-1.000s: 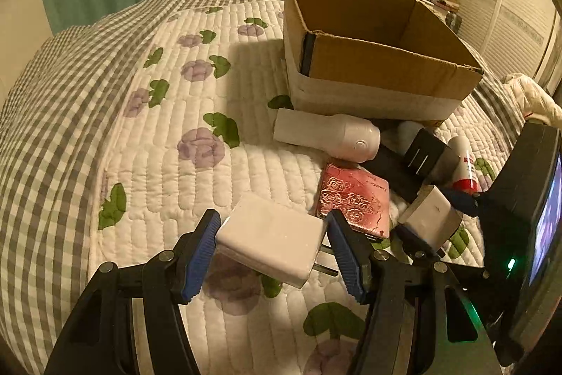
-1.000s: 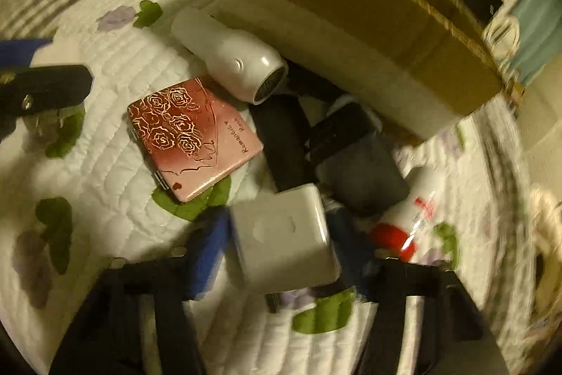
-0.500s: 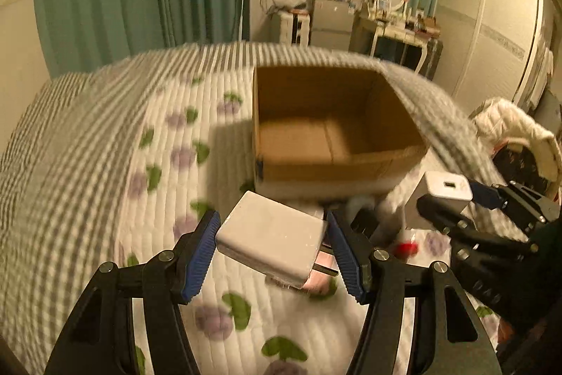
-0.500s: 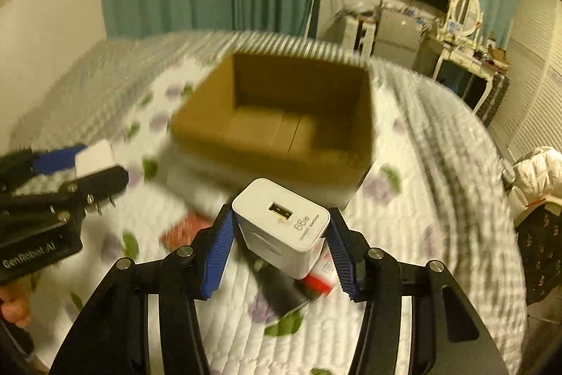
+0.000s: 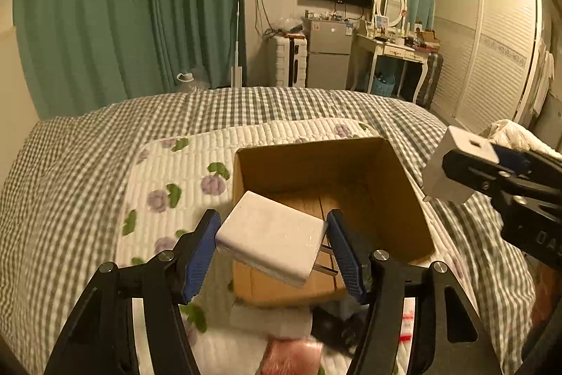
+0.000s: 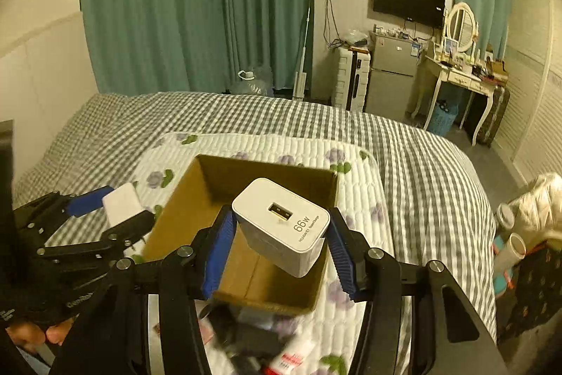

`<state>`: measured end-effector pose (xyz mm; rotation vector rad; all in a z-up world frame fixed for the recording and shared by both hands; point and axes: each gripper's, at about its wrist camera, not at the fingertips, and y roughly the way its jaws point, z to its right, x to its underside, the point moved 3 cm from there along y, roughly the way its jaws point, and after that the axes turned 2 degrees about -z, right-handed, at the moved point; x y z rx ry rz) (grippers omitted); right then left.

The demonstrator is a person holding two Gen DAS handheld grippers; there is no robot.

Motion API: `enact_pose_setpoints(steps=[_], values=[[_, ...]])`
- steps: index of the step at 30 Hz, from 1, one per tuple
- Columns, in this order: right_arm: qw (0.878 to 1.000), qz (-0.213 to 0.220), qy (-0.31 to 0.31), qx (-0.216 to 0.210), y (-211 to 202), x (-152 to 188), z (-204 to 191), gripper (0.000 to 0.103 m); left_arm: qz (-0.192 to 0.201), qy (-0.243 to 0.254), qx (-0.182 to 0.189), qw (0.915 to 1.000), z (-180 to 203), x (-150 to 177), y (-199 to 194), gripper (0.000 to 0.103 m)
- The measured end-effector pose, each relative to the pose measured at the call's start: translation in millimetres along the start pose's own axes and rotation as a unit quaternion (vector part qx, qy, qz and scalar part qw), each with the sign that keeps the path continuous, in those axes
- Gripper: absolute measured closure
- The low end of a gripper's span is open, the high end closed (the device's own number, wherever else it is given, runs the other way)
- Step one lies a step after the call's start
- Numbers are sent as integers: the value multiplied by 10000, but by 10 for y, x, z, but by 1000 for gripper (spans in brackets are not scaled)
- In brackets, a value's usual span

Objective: Organize rigid objects
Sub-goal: 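Carry both white chargers over the box and open both tools, then lower both tools back toward the remaining items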

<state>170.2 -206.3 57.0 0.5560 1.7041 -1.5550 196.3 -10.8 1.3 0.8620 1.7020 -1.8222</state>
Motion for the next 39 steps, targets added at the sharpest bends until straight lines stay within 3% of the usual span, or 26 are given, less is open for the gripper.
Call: enact_pose_setpoints(steps=[11,17,24,27,29,33,36,39], values=[[9994,-352,-63,35,785,147,171,52,-290,124,-2,9995,152,-13,754,39],[9985,-545,-47,-40,1040,279,168,52,-91,194,-203,9996,109,-19,758,35],[9978,-654,-87,-66,1169,335,110,51,19,-62,-262,9996,-40,-153,573,35],[9988,-462,-140,-7,1093,306,65,48,57,-79,-225,9997,-78,-147,437,35],[9995,-253,-82,154,937,247,70,32,100,-35,-261,9996,-73,-145,323,35],[9997,17,-30,260,515,77,66,30,136,-79,-222,9996,-65,-152,4,35],[9985,283,-82,470,103,1,30,30,271,-125,-200,9994,-27,-124,-322,25],[9976,405,-69,561,-269,2,-11,30,372,-132,-225,9990,-2,-47,-644,23]])
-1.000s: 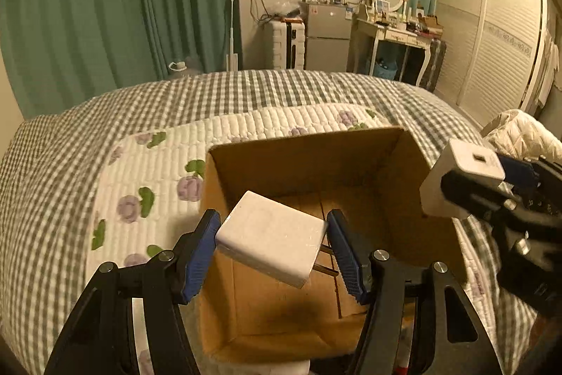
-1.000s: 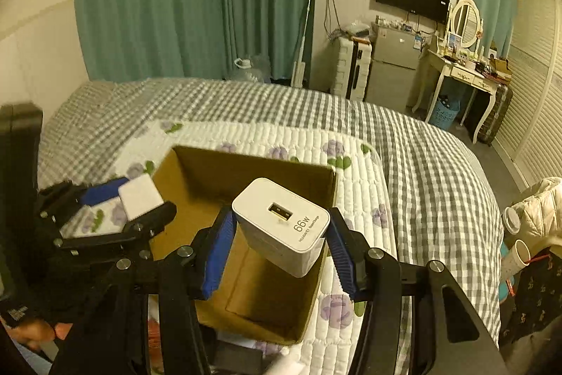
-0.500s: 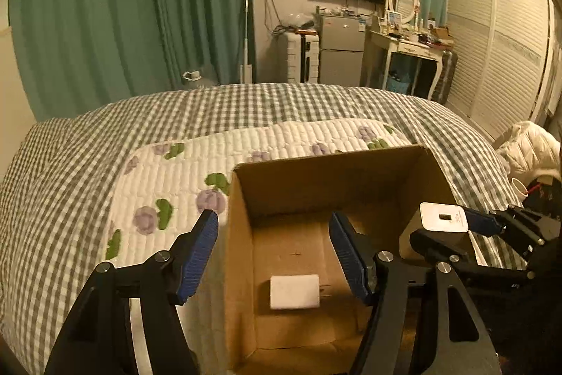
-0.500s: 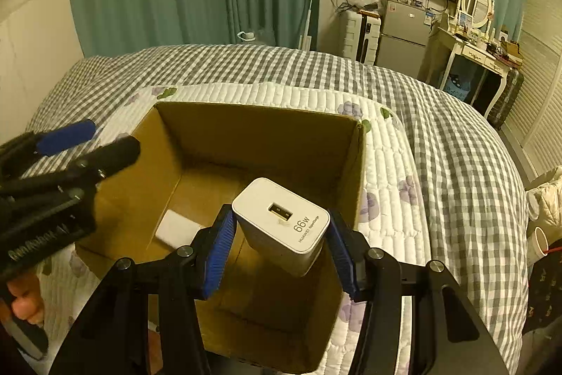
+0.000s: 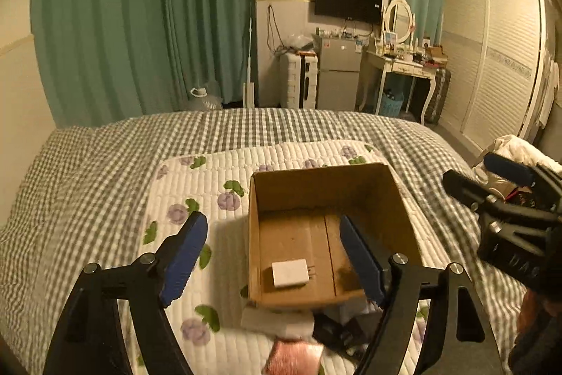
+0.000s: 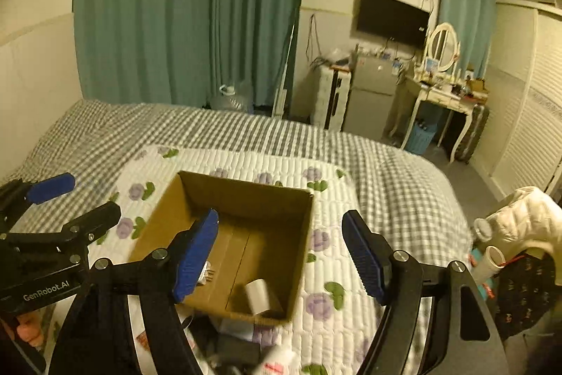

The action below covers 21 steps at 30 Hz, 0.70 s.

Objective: Organize rigid objects
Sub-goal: 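Lower both tools back toward the remaining items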

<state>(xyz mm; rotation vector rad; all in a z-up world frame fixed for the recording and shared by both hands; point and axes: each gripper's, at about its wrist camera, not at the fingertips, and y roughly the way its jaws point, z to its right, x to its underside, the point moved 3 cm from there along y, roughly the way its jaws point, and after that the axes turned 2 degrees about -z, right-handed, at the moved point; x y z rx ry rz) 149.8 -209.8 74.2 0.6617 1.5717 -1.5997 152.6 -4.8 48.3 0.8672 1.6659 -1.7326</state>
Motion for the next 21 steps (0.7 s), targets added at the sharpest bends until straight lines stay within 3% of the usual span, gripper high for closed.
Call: enact_pose_setpoints(steps=[4,11,14,21], values=[[10000,-8,63,73,-446,83,-24,29,52,-82,-81,9999,-27,156,-365,11],[9995,-294,90,41,-812,502,-144,25,-121,63,-210,9997,-90,636,-542,9],[9986,-507,158,5,-769,790,-196,12,-284,-113,-172,9994,-194,854,-455,8],[9940,-1058,242,128,-307,1413,-134,11,-690,-110,-428,9966,-414,1466,-32,6]])
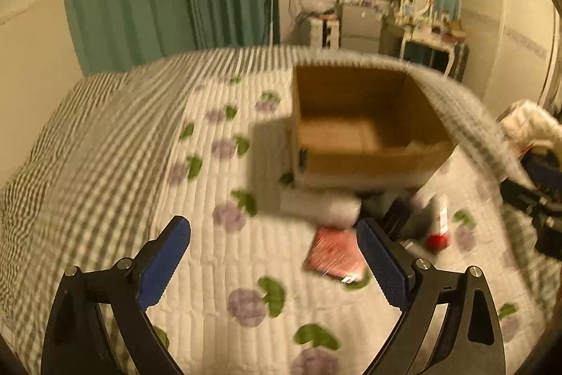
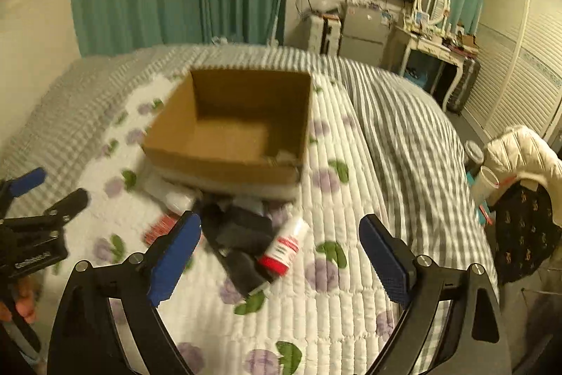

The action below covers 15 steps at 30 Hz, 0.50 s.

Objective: Organize rigid objects
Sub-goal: 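Lower both tools back toward the remaining items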

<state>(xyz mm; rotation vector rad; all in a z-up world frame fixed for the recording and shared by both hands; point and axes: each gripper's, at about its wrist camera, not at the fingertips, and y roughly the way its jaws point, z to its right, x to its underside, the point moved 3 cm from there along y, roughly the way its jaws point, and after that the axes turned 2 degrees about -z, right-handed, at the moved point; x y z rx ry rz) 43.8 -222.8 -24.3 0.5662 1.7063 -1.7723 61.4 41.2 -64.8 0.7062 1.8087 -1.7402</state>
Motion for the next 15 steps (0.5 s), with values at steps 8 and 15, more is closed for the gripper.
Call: enact_pose_setpoints(steps=[8,15], values=[[9965,-723,388,143,805,321,151,11,-530,-145,6,9985,-51,413,572,6],[9918,-1133,591,95,1293,454,215,11,-657,-160,76,9977,44,424,773,6]])
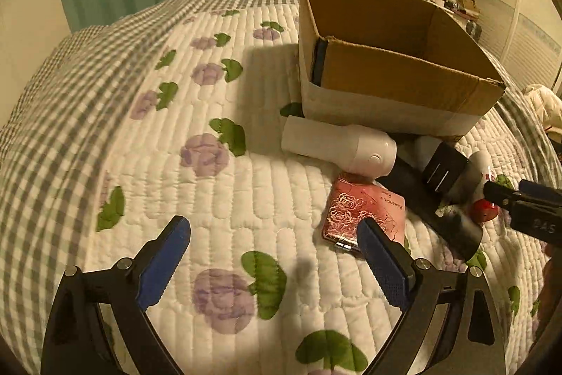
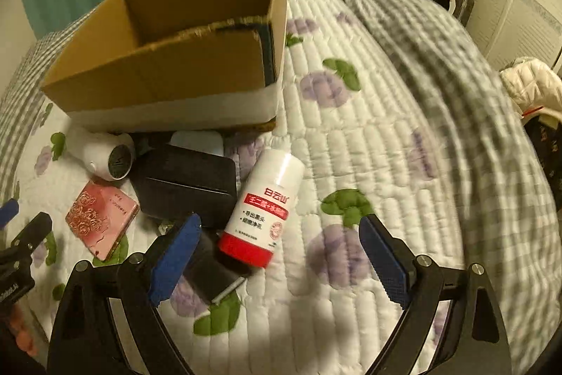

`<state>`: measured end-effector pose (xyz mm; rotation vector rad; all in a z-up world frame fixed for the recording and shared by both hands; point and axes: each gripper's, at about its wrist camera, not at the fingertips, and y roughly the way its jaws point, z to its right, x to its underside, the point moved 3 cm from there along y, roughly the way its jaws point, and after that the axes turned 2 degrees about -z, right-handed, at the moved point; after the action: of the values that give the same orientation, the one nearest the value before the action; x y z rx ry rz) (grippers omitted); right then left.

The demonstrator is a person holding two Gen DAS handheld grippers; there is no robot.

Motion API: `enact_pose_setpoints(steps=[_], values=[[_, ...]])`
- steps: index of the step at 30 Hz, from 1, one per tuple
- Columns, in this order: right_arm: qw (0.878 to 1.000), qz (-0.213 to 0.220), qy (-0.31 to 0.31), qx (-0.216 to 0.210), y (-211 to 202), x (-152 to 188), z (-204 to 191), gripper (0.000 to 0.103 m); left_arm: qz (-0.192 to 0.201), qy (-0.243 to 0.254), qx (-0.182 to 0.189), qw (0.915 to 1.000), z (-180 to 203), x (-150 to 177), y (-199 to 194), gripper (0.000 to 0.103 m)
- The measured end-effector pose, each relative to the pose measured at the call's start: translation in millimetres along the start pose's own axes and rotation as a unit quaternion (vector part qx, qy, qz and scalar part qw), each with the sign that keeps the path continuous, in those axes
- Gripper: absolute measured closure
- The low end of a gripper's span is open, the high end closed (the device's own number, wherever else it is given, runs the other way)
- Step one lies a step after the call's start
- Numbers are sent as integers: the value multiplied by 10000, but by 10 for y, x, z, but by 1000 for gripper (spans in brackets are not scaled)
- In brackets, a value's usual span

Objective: Organize rigid objects
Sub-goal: 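Lower both tools back toward the remaining items, then grasp red compact with left tool while right tool grasps medicine bottle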

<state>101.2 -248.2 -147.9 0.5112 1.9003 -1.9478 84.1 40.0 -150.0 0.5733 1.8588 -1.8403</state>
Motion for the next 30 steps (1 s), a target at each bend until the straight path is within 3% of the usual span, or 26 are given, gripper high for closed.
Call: enact_pose_setpoints(steps=[3,7,10,12,16,17,18,25,30], values=[[9999,-101,-51,47,166,-8,-19,18,-6,0,43,10000,34,-21,36,6],[9999,25,165,-2,232,-53,64,18,-65,40,157,9998,115,-30,66,6],[9996,-78,256,-4,279,-96,145,34,-111,162,173,9997,208,-16,88,6],[9995,-157,279,-80,314,-88,147,51,-172,237,227,9993,282,-1,106,6],[9991,-232,-207,278,427,-47,13,55,-261,460,273,9982,448,45,143,6],[9992,-220,-216,249,432,-49,13,58,-295,517,286,9978,485,55,157,6],[9994,-199,-205,215,423,-55,17,68,-320,564,291,9975,515,62,170,6],[9999,31,-86,122,211,-98,50,68,-564,772,363,9948,658,37,354,6],[9999,45,44,124,250,-146,154,68,-654,869,165,9939,716,-35,574,6]])
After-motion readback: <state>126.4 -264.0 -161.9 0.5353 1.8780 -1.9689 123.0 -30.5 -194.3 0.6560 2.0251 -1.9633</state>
